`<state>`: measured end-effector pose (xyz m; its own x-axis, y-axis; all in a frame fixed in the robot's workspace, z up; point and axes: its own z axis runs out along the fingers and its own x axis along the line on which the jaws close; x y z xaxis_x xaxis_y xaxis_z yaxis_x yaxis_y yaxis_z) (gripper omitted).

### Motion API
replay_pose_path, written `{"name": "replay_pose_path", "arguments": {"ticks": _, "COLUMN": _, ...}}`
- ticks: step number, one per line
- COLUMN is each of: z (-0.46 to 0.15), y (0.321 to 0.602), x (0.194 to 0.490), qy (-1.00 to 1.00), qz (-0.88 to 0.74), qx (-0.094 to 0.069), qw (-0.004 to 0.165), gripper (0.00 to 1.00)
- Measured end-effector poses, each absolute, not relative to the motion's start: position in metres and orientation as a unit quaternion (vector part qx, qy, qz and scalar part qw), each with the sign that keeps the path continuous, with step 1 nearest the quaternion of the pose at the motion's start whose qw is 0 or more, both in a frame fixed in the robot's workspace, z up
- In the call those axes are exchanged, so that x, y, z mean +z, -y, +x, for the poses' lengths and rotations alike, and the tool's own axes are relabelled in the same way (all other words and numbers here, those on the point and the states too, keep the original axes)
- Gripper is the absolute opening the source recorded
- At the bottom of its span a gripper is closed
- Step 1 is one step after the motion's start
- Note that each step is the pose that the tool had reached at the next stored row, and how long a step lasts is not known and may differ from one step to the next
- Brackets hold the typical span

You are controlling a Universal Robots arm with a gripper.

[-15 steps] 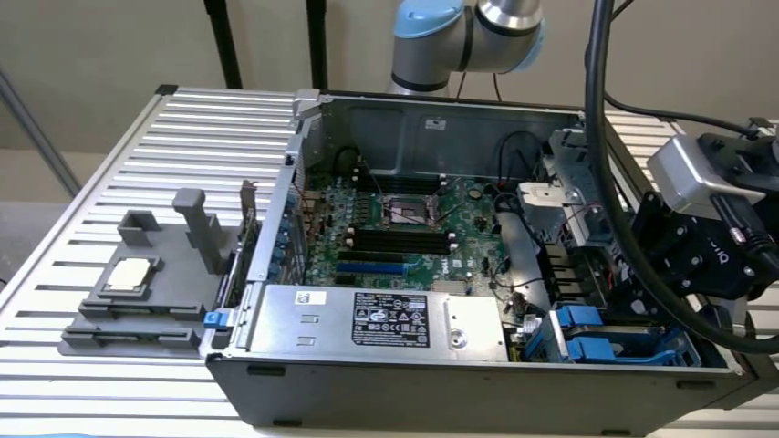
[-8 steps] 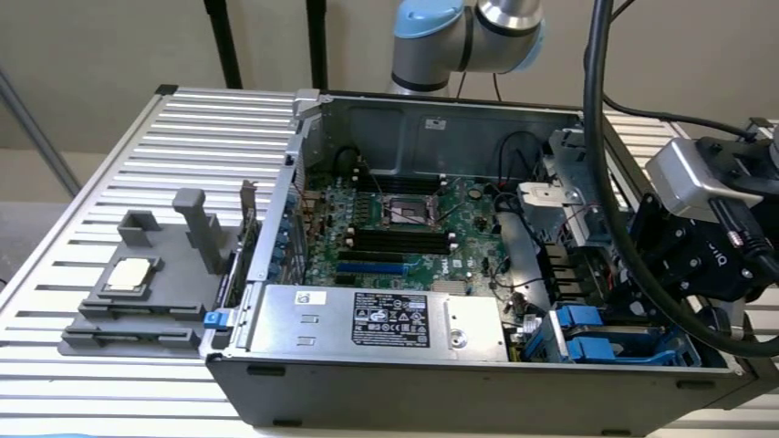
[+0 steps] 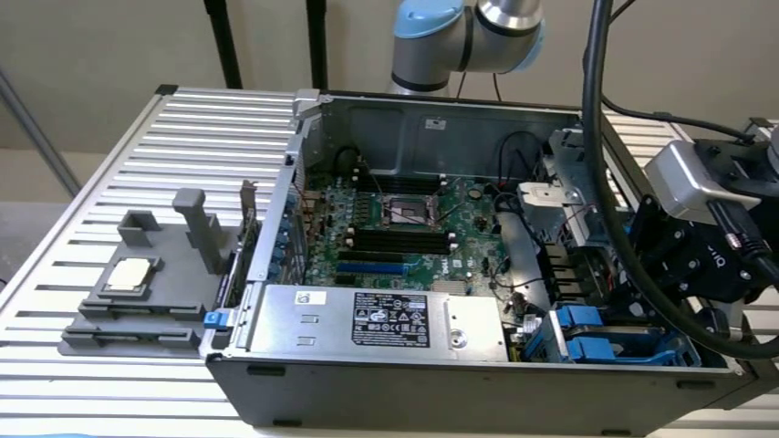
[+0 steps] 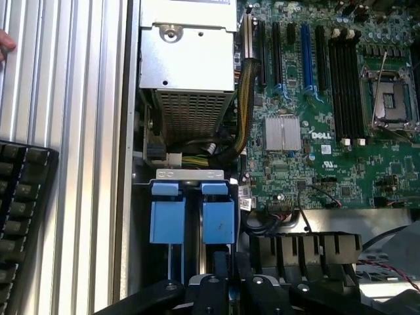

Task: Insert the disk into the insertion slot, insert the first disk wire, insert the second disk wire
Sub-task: 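Insert the second disk wire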

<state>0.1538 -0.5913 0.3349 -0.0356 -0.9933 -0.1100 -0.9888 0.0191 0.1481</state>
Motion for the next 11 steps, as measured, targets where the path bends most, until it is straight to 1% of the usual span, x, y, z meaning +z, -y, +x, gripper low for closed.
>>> {"name": "replay_pose_path", "arguments": {"ticks": 4, "z": 0.154, "y": 0.591, "x": 0.336, "qy": 0.714, "qz": 0.694, "qx": -0.092, "qw": 0.012, "gripper": 0.18}}
{"name": "replay_pose_path", "arguments": {"ticks": 5, "z": 0.154, "y": 0.591, "x": 0.338, "qy": 0.714, "qz": 0.694, "qx": -0.092, "qw": 0.012, "gripper": 0.25}}
{"name": "replay_pose_path", "arguments": {"ticks": 11, "z": 0.146, "y": 0.591, "x": 0.347, "qy": 0.713, "qz": 0.695, "qx": -0.092, "qw": 0.012, "gripper": 0.25}}
